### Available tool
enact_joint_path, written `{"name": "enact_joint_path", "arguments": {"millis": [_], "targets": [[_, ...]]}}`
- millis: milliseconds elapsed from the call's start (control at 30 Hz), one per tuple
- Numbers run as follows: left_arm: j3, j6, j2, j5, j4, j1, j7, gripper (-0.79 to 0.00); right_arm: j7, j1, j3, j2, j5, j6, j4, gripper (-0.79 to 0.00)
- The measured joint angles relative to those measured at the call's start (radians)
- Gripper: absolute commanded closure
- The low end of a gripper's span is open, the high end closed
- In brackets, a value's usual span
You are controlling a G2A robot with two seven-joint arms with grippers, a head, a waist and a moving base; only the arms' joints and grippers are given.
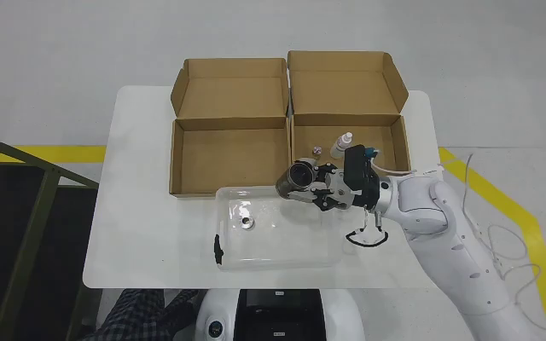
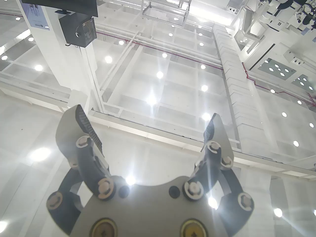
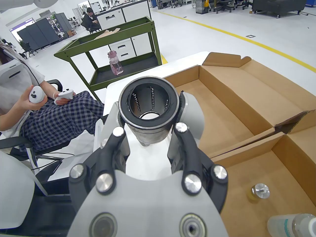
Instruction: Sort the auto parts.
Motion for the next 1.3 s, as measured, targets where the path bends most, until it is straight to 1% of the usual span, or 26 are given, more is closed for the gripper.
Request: {"name": "enact_joint_path", "arguments": {"millis": [300, 433, 633, 967, 1300], "targets": [[0.0, 0.0, 0.0, 0.0, 0.0, 0.0, 0.0, -0.785, 0.012, 0.015, -0.021, -0.004, -0.023, 0.049, 0.015, 0.0], [0.0, 0.0, 0.0, 0.0, 0.0, 0.0, 0.0, -0.785, 0.01, 0.028, -0.033, -0.007, -0.087, 0.065, 0.001, 0.0], [0.0, 0.0, 0.0, 0.0, 0.0, 0.0, 0.0, -0.785, 0.016, 0.062, -0.067, -0.017, -0.176, 0.141, 0.01, 0.0], [0.0, 0.0, 0.0, 0.0, 0.0, 0.0, 0.0, -0.785, 0.042, 0.18, -0.186, -0.055, -0.273, 0.269, 0.111, 0.0], [0.0, 0.0, 0.0, 0.0, 0.0, 0.0, 0.0, -0.785, 0.058, 0.246, -0.291, -0.096, -0.333, 0.376, 0.162, 0.0]]}}
